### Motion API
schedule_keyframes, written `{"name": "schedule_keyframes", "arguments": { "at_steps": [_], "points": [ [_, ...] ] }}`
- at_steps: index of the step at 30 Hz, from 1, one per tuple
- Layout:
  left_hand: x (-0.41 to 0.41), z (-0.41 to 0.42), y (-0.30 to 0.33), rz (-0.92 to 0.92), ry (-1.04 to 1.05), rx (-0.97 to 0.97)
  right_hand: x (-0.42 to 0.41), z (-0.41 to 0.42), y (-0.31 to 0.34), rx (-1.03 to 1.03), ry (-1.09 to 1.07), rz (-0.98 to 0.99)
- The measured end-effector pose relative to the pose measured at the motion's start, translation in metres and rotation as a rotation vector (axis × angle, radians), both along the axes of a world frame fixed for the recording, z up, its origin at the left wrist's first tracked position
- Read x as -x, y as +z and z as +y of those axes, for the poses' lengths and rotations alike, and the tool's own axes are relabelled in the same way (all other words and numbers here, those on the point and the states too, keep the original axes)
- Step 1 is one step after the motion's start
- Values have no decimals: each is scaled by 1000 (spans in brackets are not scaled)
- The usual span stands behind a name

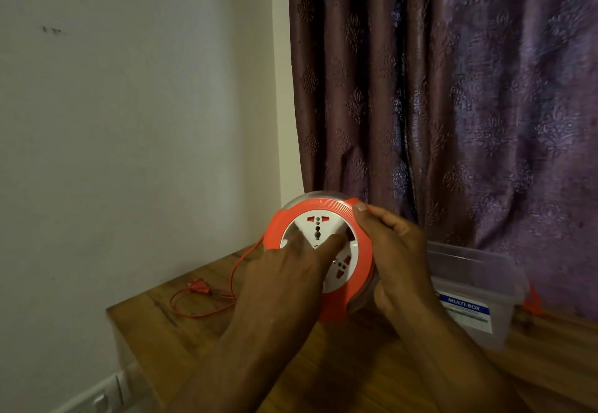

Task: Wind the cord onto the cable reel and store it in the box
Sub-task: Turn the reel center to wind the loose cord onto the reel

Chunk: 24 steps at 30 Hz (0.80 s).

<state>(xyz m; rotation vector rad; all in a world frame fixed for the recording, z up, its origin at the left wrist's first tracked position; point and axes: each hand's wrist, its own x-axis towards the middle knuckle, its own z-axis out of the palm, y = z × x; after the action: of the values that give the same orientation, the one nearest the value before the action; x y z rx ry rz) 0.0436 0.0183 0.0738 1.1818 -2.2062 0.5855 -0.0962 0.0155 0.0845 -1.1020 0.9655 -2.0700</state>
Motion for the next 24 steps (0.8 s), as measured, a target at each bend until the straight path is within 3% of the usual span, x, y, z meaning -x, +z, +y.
{"name": "schedule_keyframes", "arguments": {
  "at_steps": [17, 20, 24],
  "points": [
    [-7, 9, 11, -162, -51, -67, 0, 1, 0, -32, 46, 91],
    [-9, 13, 12, -88, -79, -88, 0, 1, 0, -30, 37, 94],
    [-19, 23, 14, 158, -254, -7, 0, 2, 1, -5, 8, 82]
  ]
}}
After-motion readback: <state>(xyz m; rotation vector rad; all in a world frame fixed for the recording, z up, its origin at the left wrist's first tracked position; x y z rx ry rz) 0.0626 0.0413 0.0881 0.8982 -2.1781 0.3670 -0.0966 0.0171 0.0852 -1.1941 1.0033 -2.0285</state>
